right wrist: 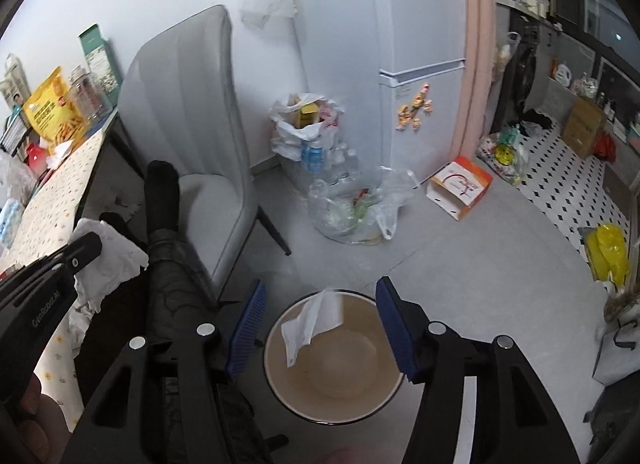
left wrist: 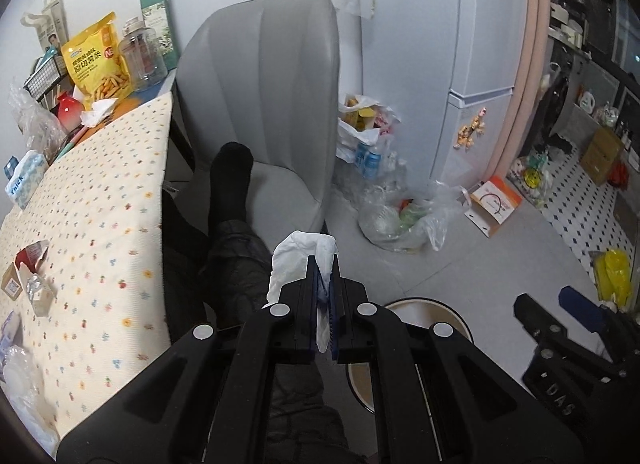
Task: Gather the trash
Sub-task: 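Open the right gripper over the bin, then open the left gripper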
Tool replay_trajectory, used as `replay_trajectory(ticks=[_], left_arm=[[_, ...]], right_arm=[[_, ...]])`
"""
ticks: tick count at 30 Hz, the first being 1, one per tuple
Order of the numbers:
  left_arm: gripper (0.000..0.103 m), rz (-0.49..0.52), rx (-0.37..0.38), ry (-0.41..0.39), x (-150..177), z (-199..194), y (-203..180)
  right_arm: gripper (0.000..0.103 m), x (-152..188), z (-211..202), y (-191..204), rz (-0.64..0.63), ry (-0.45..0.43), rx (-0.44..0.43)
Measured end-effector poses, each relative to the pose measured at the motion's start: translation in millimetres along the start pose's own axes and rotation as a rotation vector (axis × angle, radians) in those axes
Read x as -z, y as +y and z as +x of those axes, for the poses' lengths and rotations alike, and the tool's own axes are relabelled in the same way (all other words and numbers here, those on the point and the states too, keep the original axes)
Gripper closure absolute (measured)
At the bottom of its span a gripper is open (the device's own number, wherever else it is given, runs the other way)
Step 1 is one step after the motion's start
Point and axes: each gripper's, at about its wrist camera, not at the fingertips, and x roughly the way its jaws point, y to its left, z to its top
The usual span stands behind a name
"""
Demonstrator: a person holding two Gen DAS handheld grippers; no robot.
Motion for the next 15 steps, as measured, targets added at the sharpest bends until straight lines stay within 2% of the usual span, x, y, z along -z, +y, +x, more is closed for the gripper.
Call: replay_trajectory(ticks=[2, 9, 15], left_arm=[[0.098, 0.012, 0.016, 0.006, 2, 0, -8], [0.098, 0.068, 0.102, 0.033, 11, 4, -53], [0.098, 0.104, 0.16, 0.051, 18, 7, -91]], right_arm=[[0.046, 1, -7, -10, 0.01, -0.013, 0.018], [0.033, 4, -30, -48, 0.049, -0.046, 0.087], [0.028, 6, -44, -81, 0.081, -0.075, 0.151]])
